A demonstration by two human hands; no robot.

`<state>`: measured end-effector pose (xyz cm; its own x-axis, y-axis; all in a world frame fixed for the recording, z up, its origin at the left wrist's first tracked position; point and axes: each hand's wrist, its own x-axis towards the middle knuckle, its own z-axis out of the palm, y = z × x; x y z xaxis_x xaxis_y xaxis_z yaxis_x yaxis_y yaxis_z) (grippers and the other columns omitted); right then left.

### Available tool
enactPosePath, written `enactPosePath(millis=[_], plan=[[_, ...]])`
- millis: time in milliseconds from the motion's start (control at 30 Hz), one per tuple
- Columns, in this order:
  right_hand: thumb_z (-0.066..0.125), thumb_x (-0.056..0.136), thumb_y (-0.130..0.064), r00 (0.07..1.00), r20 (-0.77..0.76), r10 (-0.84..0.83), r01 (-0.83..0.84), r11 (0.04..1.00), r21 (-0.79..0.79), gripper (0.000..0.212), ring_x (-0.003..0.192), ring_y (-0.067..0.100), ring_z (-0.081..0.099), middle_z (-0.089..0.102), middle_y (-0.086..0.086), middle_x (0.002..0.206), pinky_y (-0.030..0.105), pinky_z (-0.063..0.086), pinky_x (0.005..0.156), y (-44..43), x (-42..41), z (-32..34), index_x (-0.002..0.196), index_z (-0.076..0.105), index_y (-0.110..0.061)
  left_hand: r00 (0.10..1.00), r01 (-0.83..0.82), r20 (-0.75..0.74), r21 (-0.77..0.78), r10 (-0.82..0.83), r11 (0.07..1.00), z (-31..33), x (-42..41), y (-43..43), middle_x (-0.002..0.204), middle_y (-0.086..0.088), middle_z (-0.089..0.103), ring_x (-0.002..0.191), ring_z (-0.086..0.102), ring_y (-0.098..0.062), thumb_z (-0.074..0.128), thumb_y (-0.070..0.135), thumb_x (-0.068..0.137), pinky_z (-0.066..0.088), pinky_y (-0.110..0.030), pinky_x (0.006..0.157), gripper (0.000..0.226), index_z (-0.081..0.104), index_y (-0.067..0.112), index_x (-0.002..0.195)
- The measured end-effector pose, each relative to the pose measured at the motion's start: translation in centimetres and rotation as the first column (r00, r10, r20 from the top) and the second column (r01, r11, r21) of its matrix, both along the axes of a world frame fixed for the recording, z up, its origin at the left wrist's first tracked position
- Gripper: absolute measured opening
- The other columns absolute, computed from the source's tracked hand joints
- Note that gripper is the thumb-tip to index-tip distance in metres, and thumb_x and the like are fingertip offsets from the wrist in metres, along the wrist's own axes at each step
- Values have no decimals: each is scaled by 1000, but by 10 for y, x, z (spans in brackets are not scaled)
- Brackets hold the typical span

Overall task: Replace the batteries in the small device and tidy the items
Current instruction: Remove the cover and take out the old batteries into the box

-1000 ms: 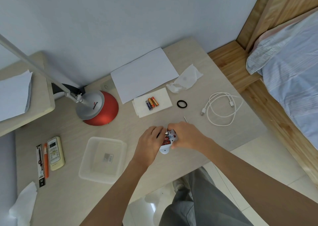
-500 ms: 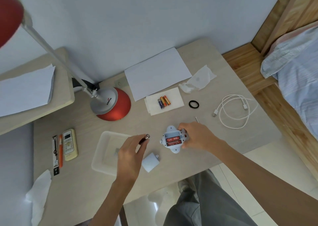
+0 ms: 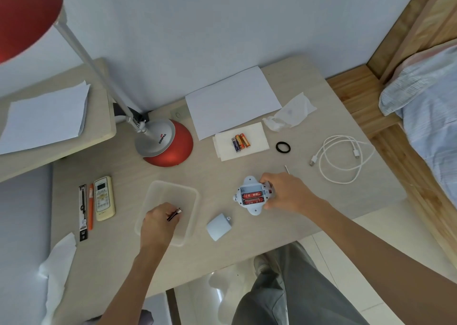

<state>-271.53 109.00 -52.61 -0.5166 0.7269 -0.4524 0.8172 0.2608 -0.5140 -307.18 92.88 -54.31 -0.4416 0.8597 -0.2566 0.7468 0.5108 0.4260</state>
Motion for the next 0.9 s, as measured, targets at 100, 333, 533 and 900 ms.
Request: enactPosePath(millis=[100, 333, 533, 900], plan=[[88, 72, -38, 1000, -1, -12, 12, 1000, 5, 52, 84, 11, 69, 72, -10, 100, 38, 62, 81, -2, 0, 0, 115, 59, -34, 1000, -23, 14, -40, 24, 999, -2, -2, 5, 83, 12, 75, 78, 72, -13, 86, 22, 87, 64, -43, 77, 14, 76, 30, 83], [87, 74, -37, 1000, 10, -7, 6, 1000, 30, 53, 85, 13, 69, 72, -8, 102, 39, 63, 82, -3, -3, -1, 118, 58, -34, 998, -25, -58, 201, 37, 979, 46, 32, 12, 110, 2, 77, 98, 72, -17, 90, 30, 86, 61, -39, 90, 34, 78, 15, 114], [88, 76, -35, 1000, 9, -2, 1, 1000, 30, 52, 87, 14, 70, 73, -8, 105, 37, 62, 83, -3, -1, -1, 119, 59, -31, 936, 163, 283, 177, -209, 971, 57, 109, 38, 127, 10, 64, 111, 63, -10, 98, 28, 75, 52, -23, 97, 66, 68, 26, 133], [91, 71, -36, 1000, 7, -22, 22, 999, 37, 55, 83, 14, 70, 72, -9, 98, 40, 63, 81, -1, -3, -5, 117, 61, -33, 764, 193, 595, 160, -251, 968, -5, 148, 68, 130, 1, 64, 113, 66, -19, 101, 11, 69, 63, -29, 92, 78, 59, 19, 135]])
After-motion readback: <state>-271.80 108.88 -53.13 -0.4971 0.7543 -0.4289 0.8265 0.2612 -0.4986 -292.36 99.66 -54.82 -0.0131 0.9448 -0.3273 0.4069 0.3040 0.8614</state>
